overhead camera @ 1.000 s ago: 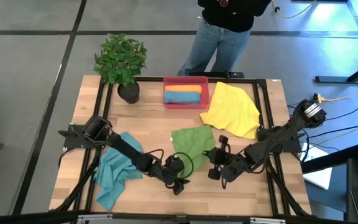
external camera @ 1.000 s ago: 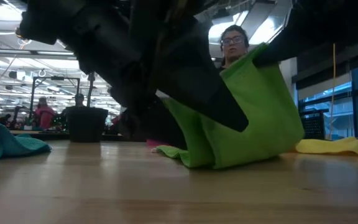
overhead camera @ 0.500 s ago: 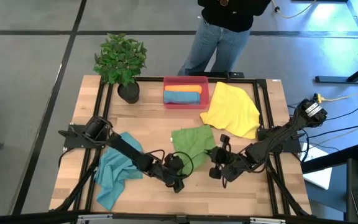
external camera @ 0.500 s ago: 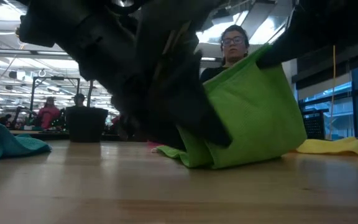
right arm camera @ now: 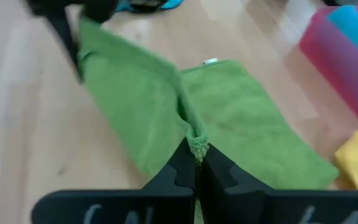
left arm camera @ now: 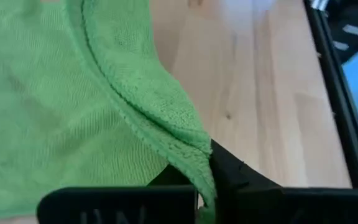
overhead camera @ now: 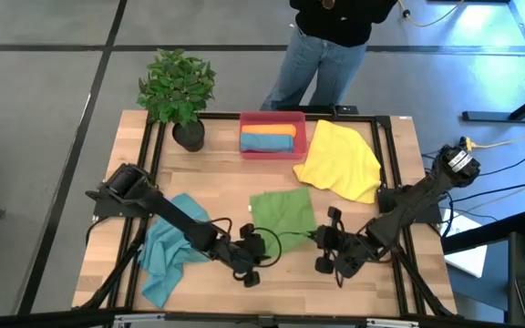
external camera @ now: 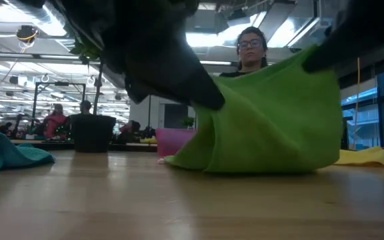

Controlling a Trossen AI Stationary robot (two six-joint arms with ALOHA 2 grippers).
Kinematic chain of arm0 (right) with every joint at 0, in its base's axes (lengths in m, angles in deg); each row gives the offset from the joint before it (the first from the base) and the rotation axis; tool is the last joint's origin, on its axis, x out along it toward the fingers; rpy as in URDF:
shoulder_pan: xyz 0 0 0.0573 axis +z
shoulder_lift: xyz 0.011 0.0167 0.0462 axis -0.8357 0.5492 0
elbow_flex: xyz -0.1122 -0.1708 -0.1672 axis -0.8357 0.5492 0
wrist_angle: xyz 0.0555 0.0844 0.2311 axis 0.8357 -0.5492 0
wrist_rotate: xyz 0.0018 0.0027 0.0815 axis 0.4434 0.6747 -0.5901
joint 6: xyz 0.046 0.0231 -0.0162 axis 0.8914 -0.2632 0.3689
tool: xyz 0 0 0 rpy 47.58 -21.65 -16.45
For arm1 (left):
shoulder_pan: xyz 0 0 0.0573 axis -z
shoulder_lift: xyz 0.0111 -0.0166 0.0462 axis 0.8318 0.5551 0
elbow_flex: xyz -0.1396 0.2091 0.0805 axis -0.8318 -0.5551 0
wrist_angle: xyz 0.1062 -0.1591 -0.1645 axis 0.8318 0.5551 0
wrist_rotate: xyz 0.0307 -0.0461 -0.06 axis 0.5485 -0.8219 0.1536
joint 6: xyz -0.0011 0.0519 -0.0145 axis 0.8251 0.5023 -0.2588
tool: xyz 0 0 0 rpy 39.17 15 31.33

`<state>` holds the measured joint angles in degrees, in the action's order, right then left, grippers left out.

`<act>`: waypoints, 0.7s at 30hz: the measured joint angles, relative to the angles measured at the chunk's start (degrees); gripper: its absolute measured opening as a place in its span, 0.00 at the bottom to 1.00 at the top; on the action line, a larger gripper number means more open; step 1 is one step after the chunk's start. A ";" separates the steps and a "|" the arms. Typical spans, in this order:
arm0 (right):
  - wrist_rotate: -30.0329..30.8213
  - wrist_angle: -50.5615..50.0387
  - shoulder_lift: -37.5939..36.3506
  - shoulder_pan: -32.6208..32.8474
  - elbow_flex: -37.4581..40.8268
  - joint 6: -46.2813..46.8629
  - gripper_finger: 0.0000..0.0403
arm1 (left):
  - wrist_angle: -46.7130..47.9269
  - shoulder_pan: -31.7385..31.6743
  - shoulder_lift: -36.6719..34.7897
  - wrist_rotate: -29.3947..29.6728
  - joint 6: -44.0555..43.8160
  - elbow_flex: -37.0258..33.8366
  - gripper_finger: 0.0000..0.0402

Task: Roll microfiber towels into tight, uniform cylinder then place into a basket
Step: Fold the green towel

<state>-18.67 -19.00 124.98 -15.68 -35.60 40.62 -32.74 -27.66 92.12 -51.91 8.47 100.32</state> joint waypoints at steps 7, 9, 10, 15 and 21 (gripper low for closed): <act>-0.61 1.54 0.00 7.25 0.00 2.62 0.00 | 6.31 1.33 -3.66 -6.68 3.84 0.00 0.00; -1.09 3.80 0.00 9.21 -0.03 2.32 0.00 | 8.53 1.86 -4.70 -7.07 4.22 0.00 0.00; -1.37 4.87 0.00 9.97 -0.07 1.82 0.00 | 9.42 2.01 -5.20 -7.04 4.63 0.10 0.00; 1.01 6.92 -0.02 11.44 -0.09 1.65 0.00 | 11.49 1.56 -7.17 -5.47 9.23 0.15 0.00; 5.17 -1.27 -0.02 7.96 -0.09 8.33 0.00 | 17.12 -3.04 -8.20 -4.36 11.33 0.07 0.00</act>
<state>-13.50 -20.27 124.96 -7.72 -35.68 48.95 -15.62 -30.70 83.92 -56.27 19.79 100.39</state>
